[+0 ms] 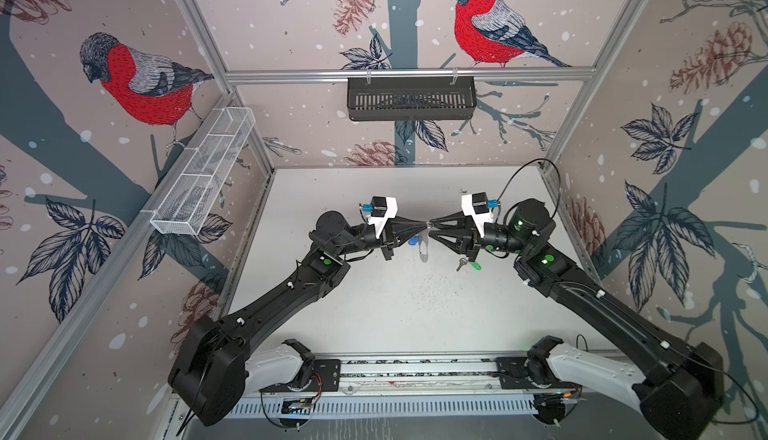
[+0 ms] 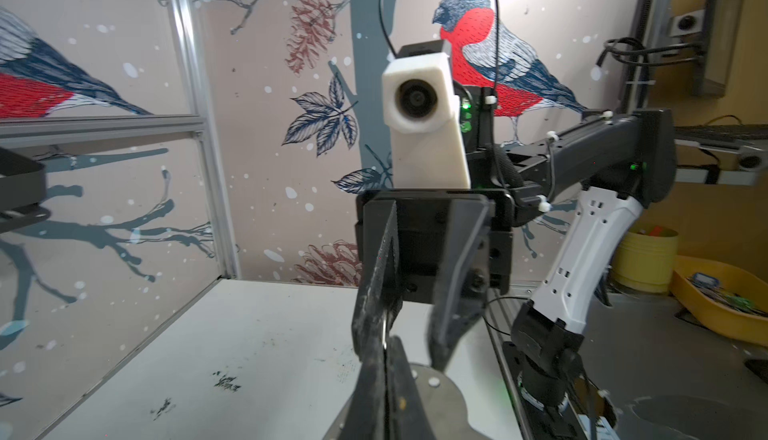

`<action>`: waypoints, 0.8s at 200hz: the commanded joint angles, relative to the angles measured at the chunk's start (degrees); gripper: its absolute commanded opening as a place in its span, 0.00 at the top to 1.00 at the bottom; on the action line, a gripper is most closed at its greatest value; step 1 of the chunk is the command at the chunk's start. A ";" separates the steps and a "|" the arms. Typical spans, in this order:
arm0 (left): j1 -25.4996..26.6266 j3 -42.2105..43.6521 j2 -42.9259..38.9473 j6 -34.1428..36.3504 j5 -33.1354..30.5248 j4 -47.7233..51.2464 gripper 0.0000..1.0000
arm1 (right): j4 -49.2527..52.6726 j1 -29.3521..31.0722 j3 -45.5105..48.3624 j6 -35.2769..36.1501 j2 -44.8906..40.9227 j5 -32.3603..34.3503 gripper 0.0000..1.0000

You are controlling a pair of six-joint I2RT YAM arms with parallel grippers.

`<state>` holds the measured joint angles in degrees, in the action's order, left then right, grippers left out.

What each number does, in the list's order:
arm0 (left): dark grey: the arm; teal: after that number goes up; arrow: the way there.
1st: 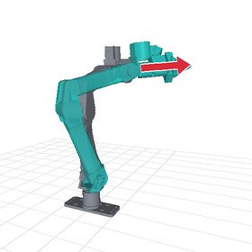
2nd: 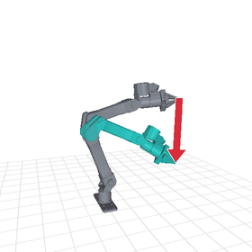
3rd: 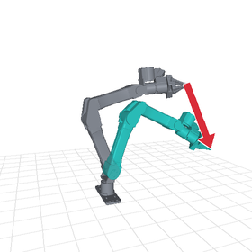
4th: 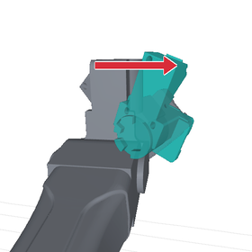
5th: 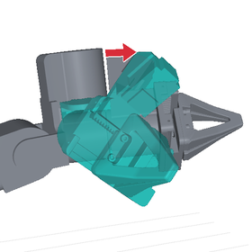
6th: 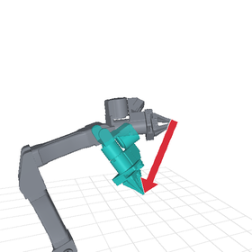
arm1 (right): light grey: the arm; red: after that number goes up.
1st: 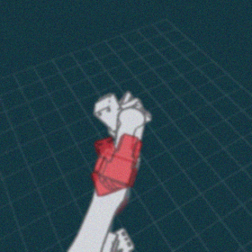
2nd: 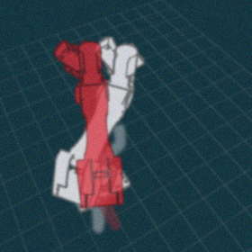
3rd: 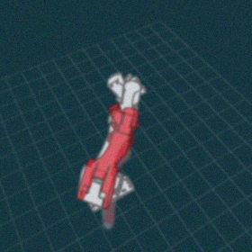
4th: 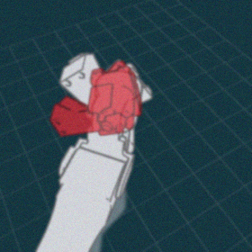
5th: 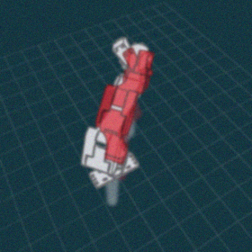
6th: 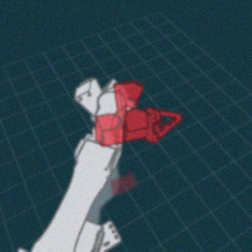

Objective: Put the keys on the keyring
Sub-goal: 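Open the right gripper and draw it back while the left gripper holds the plate, then lower the right gripper onto the green-tagged key and close on its ring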

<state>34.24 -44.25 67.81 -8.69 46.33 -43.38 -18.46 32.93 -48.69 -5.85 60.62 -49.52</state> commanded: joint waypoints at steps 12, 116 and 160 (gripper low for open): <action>0.65 0.64 -3.29 3.99 -12.98 6.77 1.00 | -0.15 -0.52 1.35 0.14 -1.31 6.95 0.49; 8.92 5.48 -5.83 12.29 -38.05 8.33 1.00 | 11.29 -0.50 0.90 -4.67 -2.12 38.42 0.41; 11.44 7.18 -3.56 11.72 -46.91 7.79 1.00 | 18.43 -0.58 3.27 -10.23 -0.95 53.13 0.39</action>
<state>44.97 -37.85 63.46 2.20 5.52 -33.61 -4.45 32.45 -47.11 -11.46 59.44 -7.92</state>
